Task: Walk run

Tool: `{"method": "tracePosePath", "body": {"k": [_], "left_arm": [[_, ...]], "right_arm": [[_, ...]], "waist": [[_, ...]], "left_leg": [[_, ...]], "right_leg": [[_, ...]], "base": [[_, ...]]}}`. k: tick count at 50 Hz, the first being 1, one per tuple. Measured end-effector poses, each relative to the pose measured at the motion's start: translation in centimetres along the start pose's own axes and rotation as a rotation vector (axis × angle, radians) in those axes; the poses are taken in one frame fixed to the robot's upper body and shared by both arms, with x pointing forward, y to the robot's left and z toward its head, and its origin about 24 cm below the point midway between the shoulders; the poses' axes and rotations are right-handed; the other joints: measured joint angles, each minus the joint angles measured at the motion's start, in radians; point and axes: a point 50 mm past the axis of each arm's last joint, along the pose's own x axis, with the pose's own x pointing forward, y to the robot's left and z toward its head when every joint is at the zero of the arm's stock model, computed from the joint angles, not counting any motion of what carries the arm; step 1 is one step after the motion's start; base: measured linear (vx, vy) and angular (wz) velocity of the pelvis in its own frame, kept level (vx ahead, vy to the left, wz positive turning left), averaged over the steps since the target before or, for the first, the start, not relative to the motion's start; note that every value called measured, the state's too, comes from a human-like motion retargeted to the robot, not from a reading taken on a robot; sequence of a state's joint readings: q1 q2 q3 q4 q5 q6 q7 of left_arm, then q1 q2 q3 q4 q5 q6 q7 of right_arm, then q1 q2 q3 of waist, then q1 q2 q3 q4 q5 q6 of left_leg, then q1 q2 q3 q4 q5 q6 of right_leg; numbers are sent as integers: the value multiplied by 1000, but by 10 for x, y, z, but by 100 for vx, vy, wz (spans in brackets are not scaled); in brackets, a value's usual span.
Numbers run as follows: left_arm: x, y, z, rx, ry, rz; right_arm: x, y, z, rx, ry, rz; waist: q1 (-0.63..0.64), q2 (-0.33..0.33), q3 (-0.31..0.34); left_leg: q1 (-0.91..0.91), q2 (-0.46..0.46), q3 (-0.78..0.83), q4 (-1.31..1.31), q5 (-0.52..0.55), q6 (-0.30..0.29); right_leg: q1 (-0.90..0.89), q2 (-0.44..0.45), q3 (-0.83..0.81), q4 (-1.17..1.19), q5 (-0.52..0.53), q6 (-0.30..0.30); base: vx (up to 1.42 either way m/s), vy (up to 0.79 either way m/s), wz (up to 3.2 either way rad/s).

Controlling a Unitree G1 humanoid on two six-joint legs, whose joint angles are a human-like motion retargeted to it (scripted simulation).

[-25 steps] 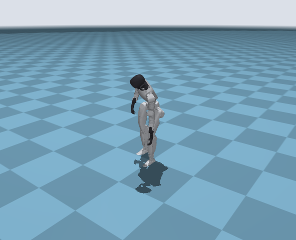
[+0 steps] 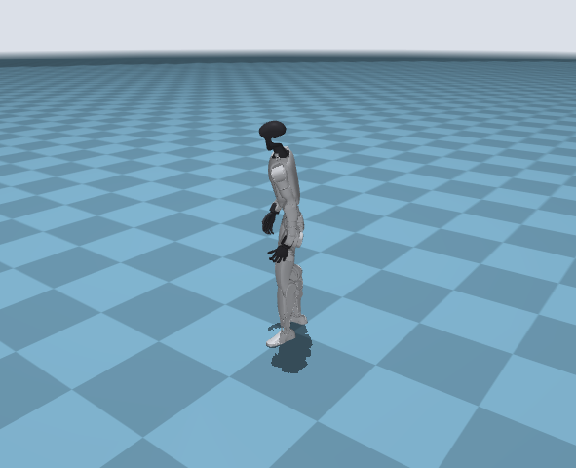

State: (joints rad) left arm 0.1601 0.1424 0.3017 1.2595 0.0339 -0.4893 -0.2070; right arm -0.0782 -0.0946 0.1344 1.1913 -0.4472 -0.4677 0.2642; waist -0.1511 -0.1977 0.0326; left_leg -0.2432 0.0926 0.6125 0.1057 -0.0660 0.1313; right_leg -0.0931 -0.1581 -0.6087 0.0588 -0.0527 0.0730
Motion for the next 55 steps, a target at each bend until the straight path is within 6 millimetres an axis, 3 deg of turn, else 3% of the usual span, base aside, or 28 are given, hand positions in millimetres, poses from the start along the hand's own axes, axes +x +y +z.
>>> {"method": "tracePosePath", "body": {"k": [5,9,12,15,20,25,30,33,37,43,50,52,55], "left_arm": [[-5,-12,-19,83,90,64],[-6,-18,-26,151,162,-64],[2,-20,-14,271,153,-141],[14,-20,6,401,136,-194],[26,-42,19,405,143,-251],[34,-65,32,411,108,-262],[39,-69,44,529,57,-248],[36,-66,42,506,30,-243],[26,-62,25,364,5,-128],[-2,-44,-25,95,141,84],[-63,-21,-102,35,464,129],[-82,-17,-120,32,551,147],[-110,-11,-142,34,670,173]], "right_arm": [[-6,4,-12,-72,60,46],[-12,-5,-16,-145,76,27],[-16,-16,-18,-176,89,-4],[-20,-23,-23,-171,110,-41],[-29,-24,-37,-136,161,-34],[-28,-24,-37,-137,175,-11],[-21,-24,-31,-139,172,-23],[-18,-20,-30,-158,184,9],[-15,-15,-30,-185,202,43],[-14,-13,-30,-153,194,18],[-17,-16,-37,-25,217,-59],[-21,-12,-45,23,251,-72],[-31,-2,-64,110,333,-97]], "waist": [[-49,63,-20],[-89,115,-9],[-113,141,20],[-103,144,56],[-42,167,82],[-30,212,111],[-23,219,132],[-29,214,136],[-19,207,135],[-17,197,126],[-10,182,78],[0,166,57],[23,145,16]], "left_leg": [[76,31,72,-36,39,-44],[116,61,83,-24,43,-83],[116,69,17,27,17,-96],[87,23,-162,100,13,-55],[56,-138,-504,165,38,-123],[110,-212,-436,90,29,-71],[58,-209,-379,70,26,-73],[9,-213,-399,59,51,-70],[-32,-215,-390,13,76,-60],[-66,-216,-356,-56,55,-68],[-69,-222,-485,-50,72,-105],[-47,-229,-491,-41,108,-74],[-3,-248,-484,-68,153,18]], "right_leg": [[-5,44,118,-22,-2,-44],[-13,78,209,-20,-4,-72],[-11,94,264,-19,1,-88],[-3,107,327,-18,10,-109],[2,167,442,-8,10,-143],[13,250,512,21,-14,-184],[45,290,581,38,-29,-217],[71,302,597,40,-36,-229],[95,326,629,57,-43,-245],[140,349,663,66,-45,-265],[185,342,655,65,-5,-254],[196,329,652,77,27,-244],[210,305,633,113,121,-218]], "base": [[-17,-37,-119],[-15,-15,-114],[-27,-27,-91],[-17,-19,-106],[-1,-15,-125],[8,-16,-93],[16,-11,-76],[29,-15,-47],[39,-14,-64],[47,-11,-43],[53,-8,-48],[59,-8,-63],[90,-10,-59]]}}
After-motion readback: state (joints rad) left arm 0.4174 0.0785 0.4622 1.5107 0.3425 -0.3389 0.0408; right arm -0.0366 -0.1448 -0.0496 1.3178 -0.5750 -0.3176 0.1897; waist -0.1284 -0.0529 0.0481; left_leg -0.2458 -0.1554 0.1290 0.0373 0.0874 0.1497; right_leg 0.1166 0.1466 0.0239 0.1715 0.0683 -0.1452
